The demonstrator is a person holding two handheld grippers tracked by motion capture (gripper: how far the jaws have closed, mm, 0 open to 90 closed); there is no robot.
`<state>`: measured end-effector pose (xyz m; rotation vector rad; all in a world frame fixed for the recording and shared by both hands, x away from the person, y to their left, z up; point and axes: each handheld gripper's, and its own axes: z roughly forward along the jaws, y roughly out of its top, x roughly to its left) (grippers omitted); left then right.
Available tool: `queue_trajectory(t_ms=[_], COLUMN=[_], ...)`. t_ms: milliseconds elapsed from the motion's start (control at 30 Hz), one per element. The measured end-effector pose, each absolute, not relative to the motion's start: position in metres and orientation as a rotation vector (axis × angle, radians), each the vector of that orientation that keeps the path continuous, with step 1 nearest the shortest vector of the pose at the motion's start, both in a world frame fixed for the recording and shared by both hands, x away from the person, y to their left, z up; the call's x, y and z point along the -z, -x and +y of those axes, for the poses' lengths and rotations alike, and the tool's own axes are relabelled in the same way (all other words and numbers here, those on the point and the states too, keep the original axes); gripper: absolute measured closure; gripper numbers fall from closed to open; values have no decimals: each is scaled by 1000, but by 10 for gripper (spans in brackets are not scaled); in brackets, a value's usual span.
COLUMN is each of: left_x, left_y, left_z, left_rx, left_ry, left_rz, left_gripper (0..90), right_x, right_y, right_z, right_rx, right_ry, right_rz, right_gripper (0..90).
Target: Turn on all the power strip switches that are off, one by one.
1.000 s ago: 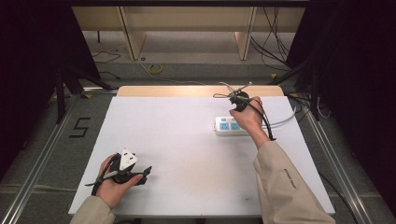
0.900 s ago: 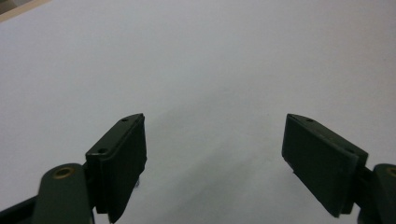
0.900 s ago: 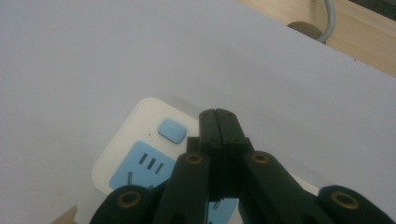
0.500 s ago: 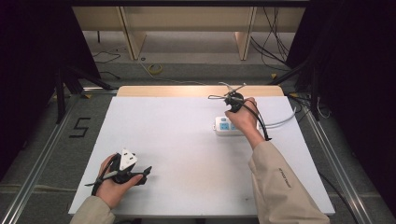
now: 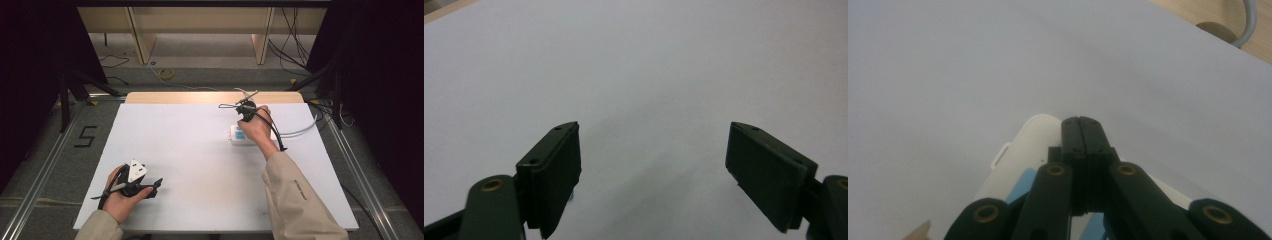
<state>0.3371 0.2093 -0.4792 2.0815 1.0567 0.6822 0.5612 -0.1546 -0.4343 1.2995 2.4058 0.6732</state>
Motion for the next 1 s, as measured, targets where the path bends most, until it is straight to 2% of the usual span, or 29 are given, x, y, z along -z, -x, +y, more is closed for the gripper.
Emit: queue_trajectory(t_ms=[1000], left_x=[479], left_y=[-337], left_z=[210], left_rx=[-682], left_ry=[-2085], left_rz=[1053], left_gripper=[221], right_x=[440], right_y=[-564], right_z=[-150], right_rx=[-644], right_ry=[-1312], right_rz=[2420], right_gripper=[900])
